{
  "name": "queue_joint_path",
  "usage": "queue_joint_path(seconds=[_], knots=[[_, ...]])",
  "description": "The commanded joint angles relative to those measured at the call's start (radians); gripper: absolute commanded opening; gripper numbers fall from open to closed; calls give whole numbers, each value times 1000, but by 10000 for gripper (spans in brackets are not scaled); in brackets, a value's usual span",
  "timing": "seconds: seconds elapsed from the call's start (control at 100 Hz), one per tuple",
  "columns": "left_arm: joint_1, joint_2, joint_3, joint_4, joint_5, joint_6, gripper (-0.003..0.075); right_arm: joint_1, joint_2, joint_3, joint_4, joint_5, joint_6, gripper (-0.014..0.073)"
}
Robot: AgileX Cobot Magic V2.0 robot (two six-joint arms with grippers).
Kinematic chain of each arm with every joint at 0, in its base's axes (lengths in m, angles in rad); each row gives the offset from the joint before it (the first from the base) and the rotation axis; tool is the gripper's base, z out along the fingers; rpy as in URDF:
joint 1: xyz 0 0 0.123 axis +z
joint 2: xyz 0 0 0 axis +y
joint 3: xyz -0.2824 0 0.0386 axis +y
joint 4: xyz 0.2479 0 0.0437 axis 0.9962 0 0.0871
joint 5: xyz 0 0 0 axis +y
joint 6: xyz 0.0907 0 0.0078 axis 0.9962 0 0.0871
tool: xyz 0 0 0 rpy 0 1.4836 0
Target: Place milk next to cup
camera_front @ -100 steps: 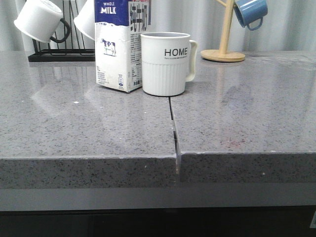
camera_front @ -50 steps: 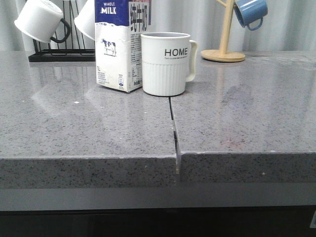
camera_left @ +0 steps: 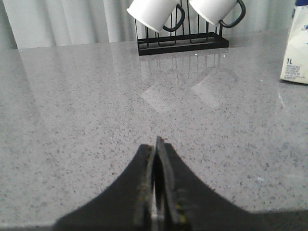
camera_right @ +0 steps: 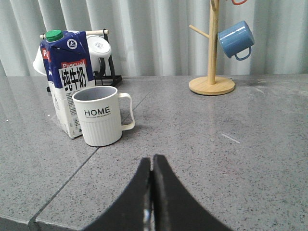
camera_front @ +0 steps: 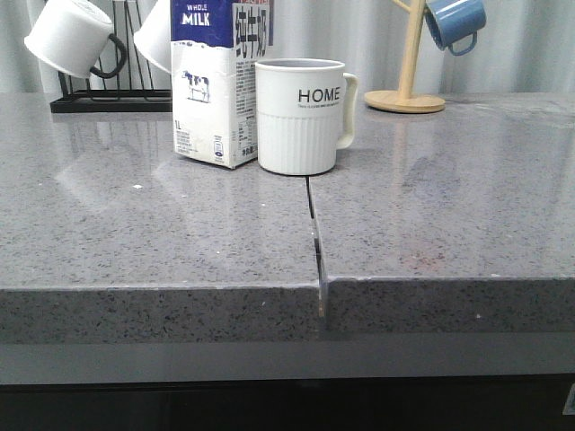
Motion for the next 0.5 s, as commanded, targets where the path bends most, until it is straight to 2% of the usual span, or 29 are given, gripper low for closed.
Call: queue_joint_path(seconds=[0.0,0.04,0.17,0.49], knots=[[2,-31,41,-10,-179,-6,-21,-3,1,-23,-7,-79,-5,-69],[2,-31,29,-17,-121,-6,-21,-3,1,-23,-7,-79,-5,-69],[2,-31,38,-17,-182,-6,-21,-3,1,-23,-7,-79,-5,-69],[2,-31,38,-17,-183,-6,-21,-3,1,-23,-7,-79,-5,-69]])
